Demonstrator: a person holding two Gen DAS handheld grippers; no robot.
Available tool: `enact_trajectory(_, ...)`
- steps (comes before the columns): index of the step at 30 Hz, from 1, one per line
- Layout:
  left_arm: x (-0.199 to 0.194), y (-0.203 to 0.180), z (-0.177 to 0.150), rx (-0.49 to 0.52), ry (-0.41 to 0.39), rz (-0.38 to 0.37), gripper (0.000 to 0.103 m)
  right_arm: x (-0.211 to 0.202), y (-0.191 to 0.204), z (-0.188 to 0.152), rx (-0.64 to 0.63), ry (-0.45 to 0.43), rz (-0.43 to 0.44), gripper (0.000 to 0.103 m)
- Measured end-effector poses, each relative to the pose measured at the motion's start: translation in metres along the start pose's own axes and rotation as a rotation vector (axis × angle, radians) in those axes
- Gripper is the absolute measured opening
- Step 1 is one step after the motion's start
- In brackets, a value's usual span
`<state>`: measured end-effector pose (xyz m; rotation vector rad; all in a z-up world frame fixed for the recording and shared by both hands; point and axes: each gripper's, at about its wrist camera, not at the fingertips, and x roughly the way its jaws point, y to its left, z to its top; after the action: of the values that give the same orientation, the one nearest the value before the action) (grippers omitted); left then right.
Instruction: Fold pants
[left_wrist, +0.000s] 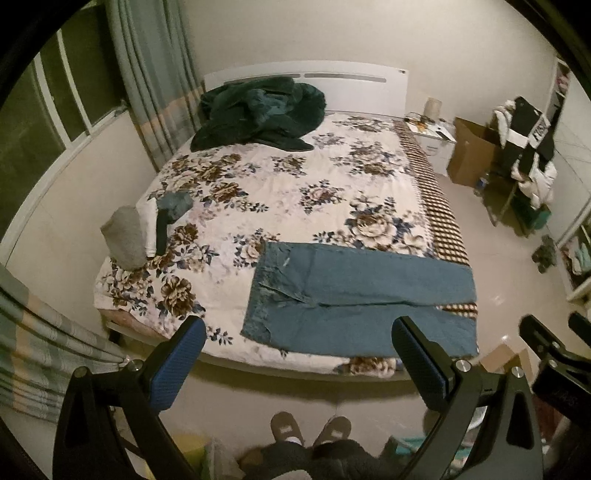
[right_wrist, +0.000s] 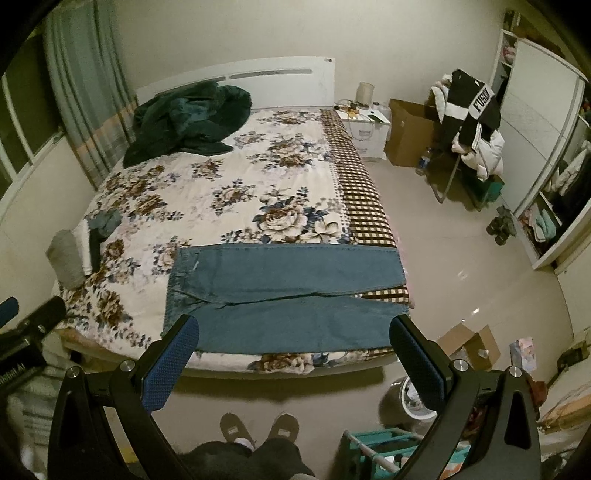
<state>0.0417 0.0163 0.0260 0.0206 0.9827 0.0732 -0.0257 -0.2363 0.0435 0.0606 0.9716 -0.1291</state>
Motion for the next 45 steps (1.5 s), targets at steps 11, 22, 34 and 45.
enact_trajectory(11,0.141,-0.028,0.044,-0.016,0.072,0.114,0.103,0.171,-0.031,0.061,0.063,0.081,-0.068,0.103)
enact_trajectory(22,0.359,-0.044,0.102,-0.015,0.281,0.127,0.103,0.444,-0.049,0.132,0.229,0.284,-0.16,0.103)
enact_trajectory(34,0.628,-0.015,0.111,-0.274,0.635,0.133,0.103,0.729,-0.13,0.141,0.606,0.524,-0.217,0.103)
enact_trajectory(45,0.756,0.017,0.082,-0.586,0.826,0.161,0.103,0.867,-0.223,0.095,0.909,0.629,-0.333,0.103)
